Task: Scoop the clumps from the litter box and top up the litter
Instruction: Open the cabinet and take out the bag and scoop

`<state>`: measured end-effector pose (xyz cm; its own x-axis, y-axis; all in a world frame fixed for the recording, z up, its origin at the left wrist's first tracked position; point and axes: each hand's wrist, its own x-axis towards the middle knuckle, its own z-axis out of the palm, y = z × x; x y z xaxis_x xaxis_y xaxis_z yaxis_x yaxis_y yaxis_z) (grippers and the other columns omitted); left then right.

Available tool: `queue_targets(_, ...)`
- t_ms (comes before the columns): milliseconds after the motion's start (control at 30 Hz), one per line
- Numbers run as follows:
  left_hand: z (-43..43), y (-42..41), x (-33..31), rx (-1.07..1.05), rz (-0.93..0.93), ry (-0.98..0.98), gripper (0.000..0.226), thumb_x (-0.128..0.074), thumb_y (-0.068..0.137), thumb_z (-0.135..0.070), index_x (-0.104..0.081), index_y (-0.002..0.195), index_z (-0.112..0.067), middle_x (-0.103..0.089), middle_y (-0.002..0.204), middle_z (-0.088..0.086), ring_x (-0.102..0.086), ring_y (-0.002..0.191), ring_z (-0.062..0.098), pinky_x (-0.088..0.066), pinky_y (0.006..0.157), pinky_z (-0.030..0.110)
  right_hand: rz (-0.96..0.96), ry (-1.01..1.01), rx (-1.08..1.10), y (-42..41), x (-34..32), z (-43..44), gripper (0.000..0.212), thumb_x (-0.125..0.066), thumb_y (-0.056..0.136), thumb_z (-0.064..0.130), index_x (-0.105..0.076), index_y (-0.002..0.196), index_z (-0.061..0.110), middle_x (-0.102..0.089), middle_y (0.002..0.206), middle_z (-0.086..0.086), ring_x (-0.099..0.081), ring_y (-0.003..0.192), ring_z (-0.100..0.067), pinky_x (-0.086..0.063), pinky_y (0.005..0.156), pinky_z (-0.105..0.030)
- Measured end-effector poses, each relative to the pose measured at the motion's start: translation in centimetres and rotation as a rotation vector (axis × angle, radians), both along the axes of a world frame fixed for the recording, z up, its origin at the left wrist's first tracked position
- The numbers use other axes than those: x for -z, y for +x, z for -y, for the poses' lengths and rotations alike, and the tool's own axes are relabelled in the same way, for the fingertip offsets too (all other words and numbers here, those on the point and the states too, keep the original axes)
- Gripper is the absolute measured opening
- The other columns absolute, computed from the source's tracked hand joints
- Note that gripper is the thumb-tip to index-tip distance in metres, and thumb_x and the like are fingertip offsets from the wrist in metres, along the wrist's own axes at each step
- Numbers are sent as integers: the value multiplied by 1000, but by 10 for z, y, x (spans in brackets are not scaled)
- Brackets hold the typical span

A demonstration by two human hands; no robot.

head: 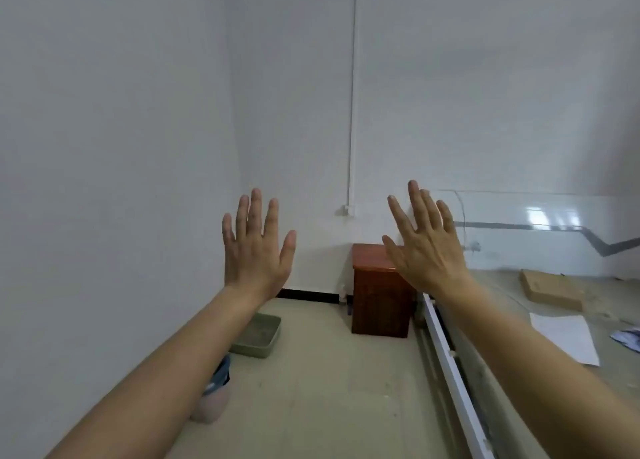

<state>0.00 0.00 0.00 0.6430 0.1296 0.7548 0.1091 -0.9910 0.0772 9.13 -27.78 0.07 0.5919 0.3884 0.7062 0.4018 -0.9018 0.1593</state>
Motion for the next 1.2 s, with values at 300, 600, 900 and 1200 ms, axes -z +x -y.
queue_targets(300, 33, 164, 79, -84, -242, -29, 69, -13, 97, -54, -10, 155, -15, 5, 162, 10, 5, 149, 27, -4, 119, 52, -156, -33, 28, 160, 81, 30, 73, -26, 96, 57, -7, 158, 23, 9, 164, -13, -5, 151, -32, -8, 121, -50)
queue_targets(600, 13, 307, 83, -148, -293, -12, 70, -13, 97, -54, -13, 154, -13, 1, 162, 12, 3, 149, 27, -5, 119, 52, -279, -20, -3, 330, 95, 22, 70, -33, 100, 51, -10, 157, 18, 1, 164, -15, -9, 151, -34, -11, 120, -50)
queue_targets(900, -86, 463, 139, -183, -332, -101, 67, -16, 100, -52, -11, 154, -13, 3, 162, 12, 2, 149, 29, -5, 119, 52, -382, -113, 3, 489, 153, -62, 71, -34, 99, 50, -11, 157, 17, 1, 164, -15, -7, 151, -33, -10, 121, -48)
queue_targets(1200, -155, 674, 178, -9, -485, -110, 67, -22, 100, -49, -9, 155, -13, 5, 162, 13, 2, 149, 30, -3, 119, 52, -469, -119, 140, 650, 190, -116, 69, -30, 100, 52, -9, 158, 22, 2, 165, -11, -4, 151, -30, -5, 120, -46)
